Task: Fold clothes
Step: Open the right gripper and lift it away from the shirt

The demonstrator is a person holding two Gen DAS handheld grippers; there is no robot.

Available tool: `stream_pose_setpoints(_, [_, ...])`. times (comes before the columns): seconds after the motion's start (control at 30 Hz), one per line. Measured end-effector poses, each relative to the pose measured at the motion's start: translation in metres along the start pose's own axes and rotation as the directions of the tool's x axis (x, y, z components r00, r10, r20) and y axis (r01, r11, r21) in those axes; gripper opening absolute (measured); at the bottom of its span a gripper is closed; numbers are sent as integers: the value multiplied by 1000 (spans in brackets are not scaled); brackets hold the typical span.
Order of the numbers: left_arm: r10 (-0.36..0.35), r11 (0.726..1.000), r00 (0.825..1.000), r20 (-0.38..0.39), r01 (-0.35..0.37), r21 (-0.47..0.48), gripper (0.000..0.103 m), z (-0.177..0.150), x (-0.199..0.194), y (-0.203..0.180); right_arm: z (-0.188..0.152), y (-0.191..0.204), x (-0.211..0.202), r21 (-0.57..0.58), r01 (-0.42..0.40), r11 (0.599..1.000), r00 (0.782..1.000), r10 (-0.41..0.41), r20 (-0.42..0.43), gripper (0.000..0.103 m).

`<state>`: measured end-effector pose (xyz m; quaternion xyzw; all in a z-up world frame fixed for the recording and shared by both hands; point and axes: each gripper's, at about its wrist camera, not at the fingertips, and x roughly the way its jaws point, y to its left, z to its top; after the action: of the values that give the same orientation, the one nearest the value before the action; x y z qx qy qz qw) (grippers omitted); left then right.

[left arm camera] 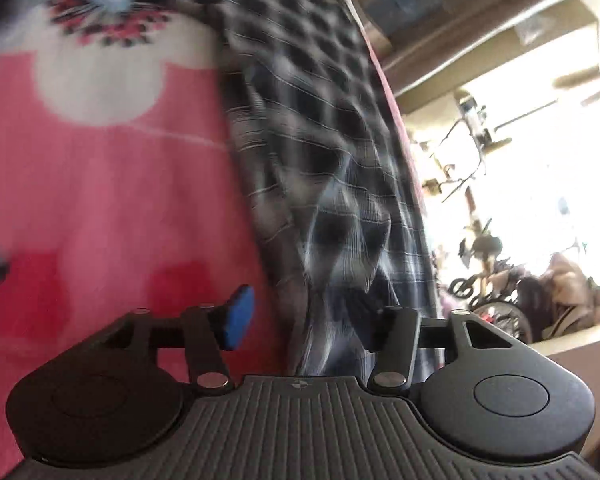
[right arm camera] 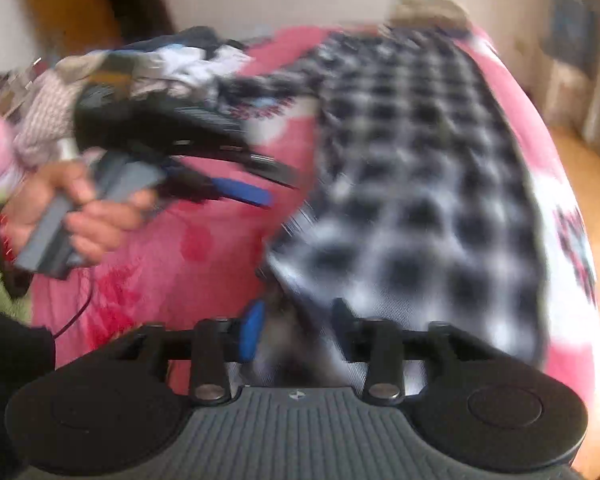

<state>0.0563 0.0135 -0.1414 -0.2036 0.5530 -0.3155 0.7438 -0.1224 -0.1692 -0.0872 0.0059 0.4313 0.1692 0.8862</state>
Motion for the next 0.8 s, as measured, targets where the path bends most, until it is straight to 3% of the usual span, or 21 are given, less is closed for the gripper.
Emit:
stream_pose_setpoints(0.07, [31, 999, 999, -9, -31, 20, 48, 2, 11, 1, 12, 13, 16, -51, -6, 999, 1000, 6, 6, 49])
stream_pose_setpoints(0.13, [72, 997, 997, 8, -72, 24, 7, -2, 14, 7, 21, 23, 36, -78, 6, 997, 1000, -7, -4, 49])
stream_pose_setpoints(0.17, [80, 997, 997, 17, -80, 10, 5, -4, 13, 12, 23, 26, 46, -85, 21, 996, 1000, -22, -14, 46])
stream_pose_setpoints(0.23, [33, 996, 998, 58, -29, -80, 4, -11, 0, 30, 25, 28, 61, -88, 50, 995, 998, -53, -32, 35])
stream_pose_setpoints(0.27, [16, 993, 996, 85, -6, -114, 3, -15, -6, 37, 25, 28, 65, -82, 57, 995, 998, -60, -33, 9])
stream_pose_setpoints(0.3, [10, 991, 994, 106, 4, -133, 2, -20, -11, 43, 24, 28, 66, -84, 57, 995, 998, -60, -27, 1])
stream_pose_setpoints(0.47, [-4, 970, 987, 162, 44, -241, 1, -30, -26, 75, 13, 42, 62, -207, 43, 977, 999, -43, 5, 0])
stream_pose_setpoints(0.6, [1, 962, 981, 195, 52, -269, 7, -16, -27, 78, 5, 51, 70, -276, 37, 960, 998, -47, -33, 0])
stream_pose_setpoints(0.63, [1, 963, 980, 199, 53, -263, 12, -10, -27, 75, 4, 51, 70, -276, 39, 960, 998, -50, -34, 0])
stream_pose_setpoints(0.7, [23, 974, 979, 203, 24, -224, 45, 5, -27, 63, 3, 49, 67, -266, 36, 963, 998, -49, -42, 0])
stream_pose_setpoints(0.73, [44, 980, 979, 201, -4, -197, 56, 14, -22, 56, 3, 48, 66, -256, 32, 966, 998, -45, -47, 1])
stream_pose_setpoints(0.8, [89, 988, 976, 199, -61, -145, 56, 33, -11, 43, 1, 45, 62, -225, 5, 974, 998, -19, -62, 2])
